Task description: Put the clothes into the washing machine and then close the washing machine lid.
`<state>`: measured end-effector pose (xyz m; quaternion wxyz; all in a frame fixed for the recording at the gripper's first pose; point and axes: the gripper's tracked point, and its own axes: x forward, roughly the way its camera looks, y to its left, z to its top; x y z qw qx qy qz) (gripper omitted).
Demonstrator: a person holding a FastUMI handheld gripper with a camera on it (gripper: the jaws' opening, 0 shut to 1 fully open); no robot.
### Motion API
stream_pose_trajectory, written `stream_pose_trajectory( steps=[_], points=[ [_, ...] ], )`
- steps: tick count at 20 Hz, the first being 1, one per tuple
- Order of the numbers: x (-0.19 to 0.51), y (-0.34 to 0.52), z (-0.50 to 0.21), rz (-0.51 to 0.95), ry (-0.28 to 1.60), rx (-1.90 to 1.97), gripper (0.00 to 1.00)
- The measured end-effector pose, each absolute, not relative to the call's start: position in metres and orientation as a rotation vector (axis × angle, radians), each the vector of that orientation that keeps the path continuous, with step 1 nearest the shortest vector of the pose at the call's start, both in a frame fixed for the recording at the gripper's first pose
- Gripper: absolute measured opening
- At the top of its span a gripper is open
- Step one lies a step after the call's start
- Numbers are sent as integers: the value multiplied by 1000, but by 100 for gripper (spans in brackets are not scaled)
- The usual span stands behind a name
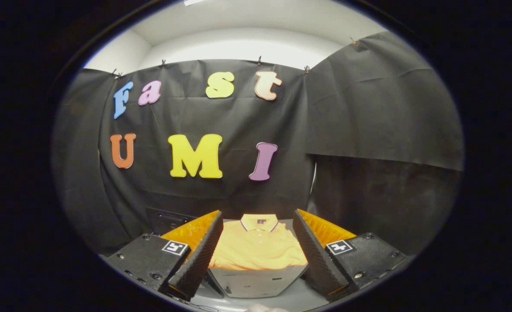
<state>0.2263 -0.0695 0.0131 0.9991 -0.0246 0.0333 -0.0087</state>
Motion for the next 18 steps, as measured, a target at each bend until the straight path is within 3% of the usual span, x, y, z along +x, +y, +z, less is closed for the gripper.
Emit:
stream_pose_trajectory(
  steps=[10, 18],
  points=[
    [390, -96, -42, 25, 220, -14, 100],
    [484, -100, -127, 30, 436, 16, 100]
  ],
)
